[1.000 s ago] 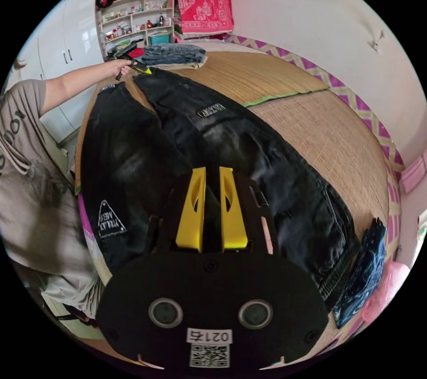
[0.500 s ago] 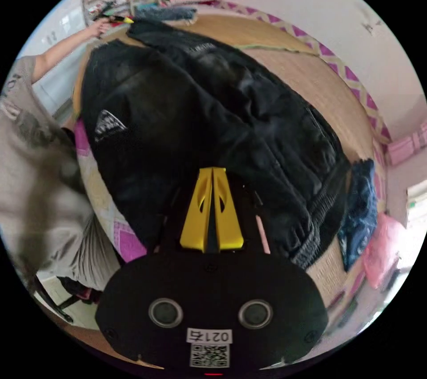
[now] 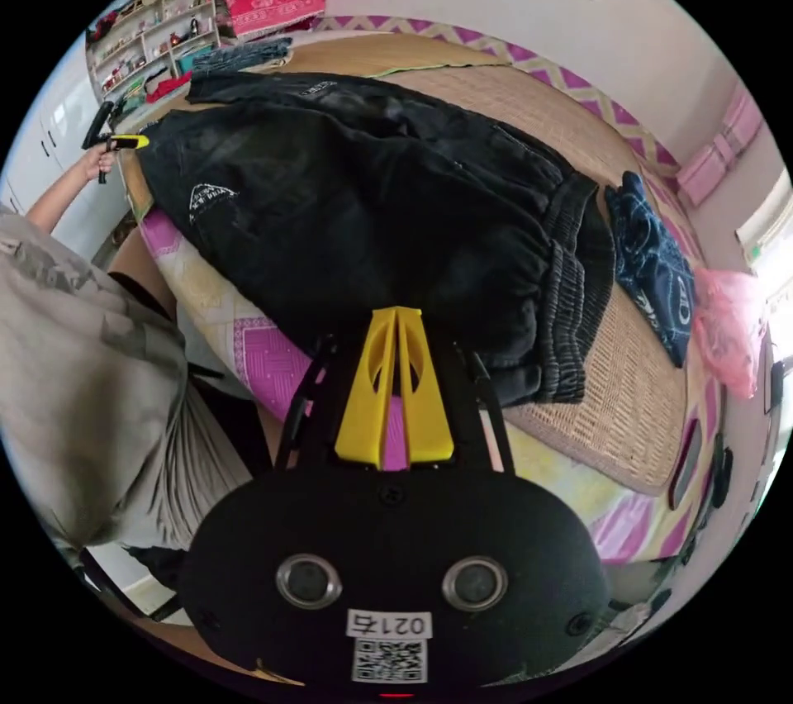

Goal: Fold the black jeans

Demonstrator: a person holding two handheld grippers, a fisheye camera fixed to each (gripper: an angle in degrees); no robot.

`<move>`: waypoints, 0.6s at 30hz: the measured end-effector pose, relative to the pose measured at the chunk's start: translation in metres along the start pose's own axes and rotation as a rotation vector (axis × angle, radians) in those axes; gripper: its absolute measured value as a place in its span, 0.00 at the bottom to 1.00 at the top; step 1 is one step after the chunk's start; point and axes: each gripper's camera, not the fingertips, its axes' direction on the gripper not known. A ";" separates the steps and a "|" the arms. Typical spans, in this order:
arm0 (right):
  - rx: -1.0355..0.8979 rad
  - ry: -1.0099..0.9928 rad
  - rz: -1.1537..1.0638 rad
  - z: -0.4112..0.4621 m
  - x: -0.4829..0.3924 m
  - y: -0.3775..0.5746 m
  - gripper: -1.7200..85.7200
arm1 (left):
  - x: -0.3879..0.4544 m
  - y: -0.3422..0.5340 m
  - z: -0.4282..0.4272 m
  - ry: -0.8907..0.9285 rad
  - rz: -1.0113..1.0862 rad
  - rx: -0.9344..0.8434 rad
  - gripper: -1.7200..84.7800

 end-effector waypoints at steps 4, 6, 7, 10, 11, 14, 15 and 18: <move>-0.140 0.069 -0.125 -0.032 -0.007 0.005 0.01 | 0.005 -0.002 -0.030 0.065 -0.018 -0.011 0.01; -0.130 0.092 -0.157 -0.054 0.001 0.018 0.01 | 0.013 -0.012 -0.048 0.036 -0.013 0.004 0.01; -0.117 0.090 -0.158 -0.060 0.006 0.021 0.01 | 0.014 -0.015 -0.052 0.030 -0.014 0.000 0.01; -0.058 0.082 -0.114 -0.092 0.034 0.035 0.01 | 0.021 -0.033 -0.080 0.013 0.023 -0.015 0.01; -0.037 0.067 -0.028 -0.112 0.056 0.044 0.02 | 0.023 -0.031 -0.102 0.022 0.036 0.056 0.01; 0.146 -0.115 0.259 -0.184 0.131 0.099 0.05 | 0.005 -0.011 -0.163 0.160 -0.068 0.279 0.02; 0.213 -0.187 0.383 -0.206 0.161 0.130 0.07 | -0.003 -0.002 -0.180 0.173 -0.124 0.330 0.03; 0.277 -0.292 0.616 -0.229 0.216 0.199 0.10 | -0.025 0.016 -0.203 0.166 -0.293 0.393 0.11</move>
